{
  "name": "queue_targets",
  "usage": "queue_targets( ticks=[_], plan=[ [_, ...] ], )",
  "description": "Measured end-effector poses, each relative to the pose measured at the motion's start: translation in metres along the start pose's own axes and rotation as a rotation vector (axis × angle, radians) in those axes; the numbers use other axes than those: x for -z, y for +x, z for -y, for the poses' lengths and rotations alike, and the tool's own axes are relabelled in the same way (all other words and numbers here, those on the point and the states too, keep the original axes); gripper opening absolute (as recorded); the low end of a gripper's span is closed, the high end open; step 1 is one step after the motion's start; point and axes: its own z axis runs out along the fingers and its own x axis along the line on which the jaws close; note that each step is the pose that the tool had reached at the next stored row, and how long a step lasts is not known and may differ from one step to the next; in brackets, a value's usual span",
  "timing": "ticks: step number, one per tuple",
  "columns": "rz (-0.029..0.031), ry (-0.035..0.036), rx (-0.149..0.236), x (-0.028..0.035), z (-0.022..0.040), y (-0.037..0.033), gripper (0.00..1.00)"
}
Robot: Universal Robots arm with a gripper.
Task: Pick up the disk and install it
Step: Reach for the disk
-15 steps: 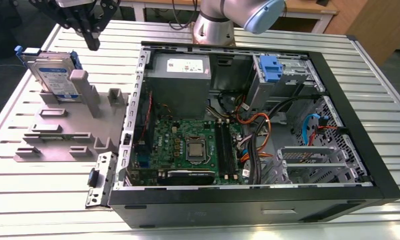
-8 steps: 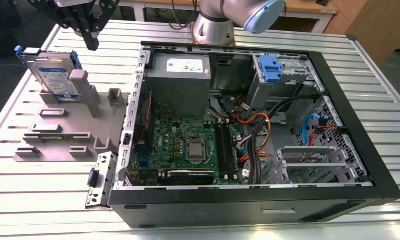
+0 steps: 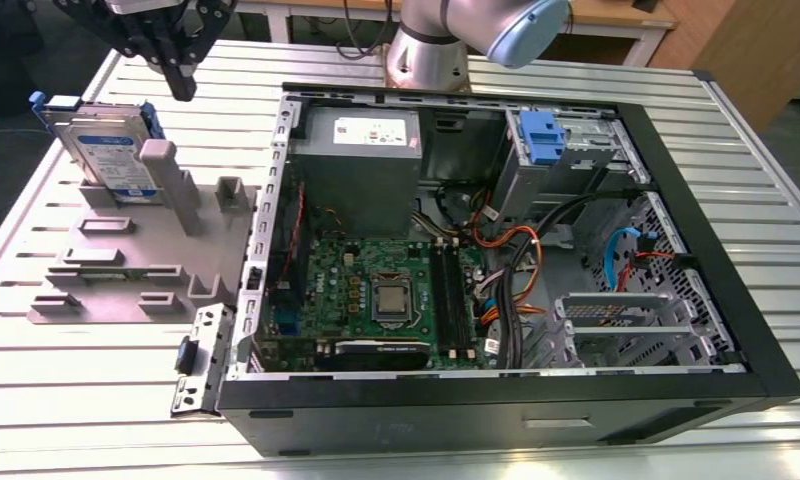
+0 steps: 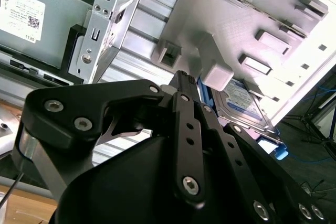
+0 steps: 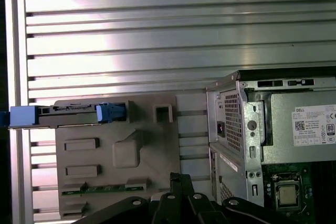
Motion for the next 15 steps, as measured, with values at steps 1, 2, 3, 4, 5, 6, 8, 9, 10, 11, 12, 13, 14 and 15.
queue_targets(
  ticks=[1, 2, 3, 4, 5, 6, 8, 9, 10, 11, 12, 13, 14, 15],
  plan=[
    [0.0000, 0.0000, 0.000, 0.0000, 0.0000, 0.0002, 0.11],
    [0.0000, 0.0000, 0.000, 0.0000, 0.0000, 0.0002, 0.11],
    [0.0001, 0.0000, 0.000, 0.0000, 0.0000, 0.0002, 0.11],
    [0.0000, 0.0000, 0.000, 0.0000, 0.0000, 0.0003, 0.11],
    [0.0000, 0.0000, 0.000, 0.0000, 0.0000, 0.0004, 0.11],
    [0.0000, 0.0000, 0.000, 0.0000, 0.0000, 0.0005, 0.11],
    [0.0000, 0.0000, 0.000, 0.0000, 0.0001, 0.0008, 0.11],
    [0.0000, 0.0000, 0.000, 0.0000, 0.0001, 0.0011, 0.11],
    [0.0000, 0.0000, 0.000, 0.0000, 0.0001, 0.0013, 0.11],
    [0.0000, 0.0000, 0.000, 0.0000, 0.0001, 0.0016, 0.11],
    [0.0000, 0.0000, 0.000, 0.0000, 0.0002, 0.0019, 0.11],
    [0.0000, 0.0000, 0.000, 0.0000, 0.0002, 0.0023, 0.11],
    [0.0000, 0.0000, 0.000, 0.0000, 0.0002, 0.0026, 0.11],
    [0.0001, 0.0000, 0.000, 0.0000, 0.0002, 0.0028, 0.11]
  ],
)
